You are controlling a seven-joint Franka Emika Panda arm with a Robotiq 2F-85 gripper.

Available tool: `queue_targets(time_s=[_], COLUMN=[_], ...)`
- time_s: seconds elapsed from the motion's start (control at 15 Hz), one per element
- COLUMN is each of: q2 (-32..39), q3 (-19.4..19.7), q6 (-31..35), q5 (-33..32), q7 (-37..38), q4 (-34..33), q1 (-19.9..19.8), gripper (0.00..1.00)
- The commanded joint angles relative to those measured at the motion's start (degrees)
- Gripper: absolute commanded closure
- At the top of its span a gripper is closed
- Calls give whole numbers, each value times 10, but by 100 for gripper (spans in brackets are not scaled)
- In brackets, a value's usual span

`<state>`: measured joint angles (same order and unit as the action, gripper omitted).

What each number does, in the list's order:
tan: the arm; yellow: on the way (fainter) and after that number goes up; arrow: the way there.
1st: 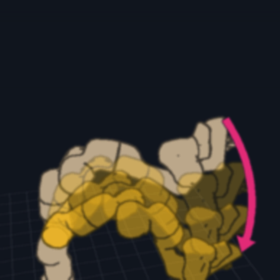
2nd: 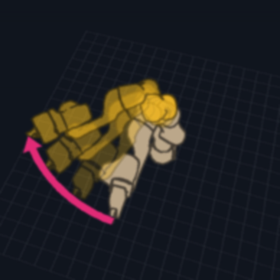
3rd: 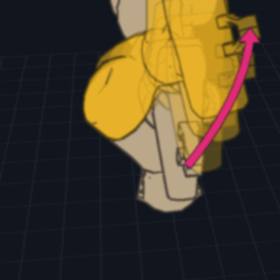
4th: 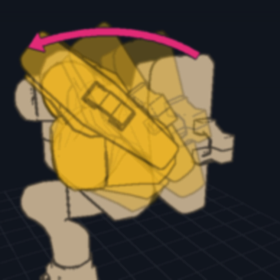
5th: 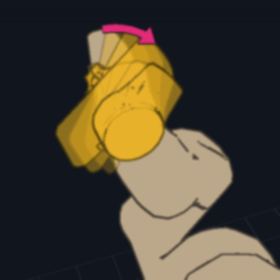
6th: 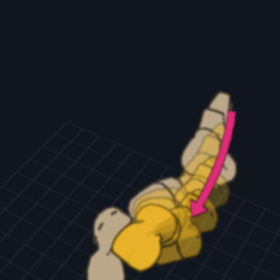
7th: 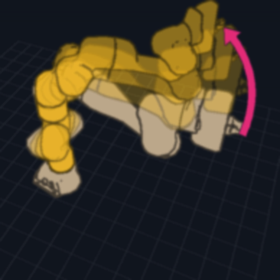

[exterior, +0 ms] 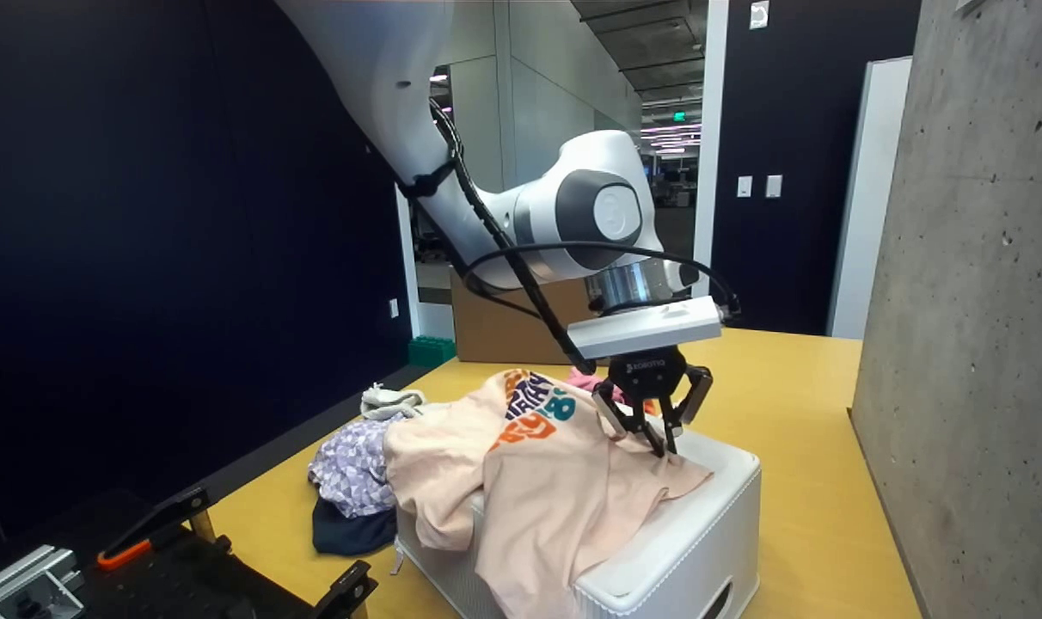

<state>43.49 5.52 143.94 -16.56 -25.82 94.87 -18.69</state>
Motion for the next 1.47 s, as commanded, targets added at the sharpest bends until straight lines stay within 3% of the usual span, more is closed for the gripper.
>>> queue_targets(time_s=[0.0, 0.6, 1.4], q2=[-3, 16, 77], q3=[2, 33, 84], q6=[-6, -60, -79], q5=[7, -21, -62], q7=[-19, -6, -2], q4=[-12, -94, -170], q1=[-3, 20, 2], gripper=[100, 98, 98])
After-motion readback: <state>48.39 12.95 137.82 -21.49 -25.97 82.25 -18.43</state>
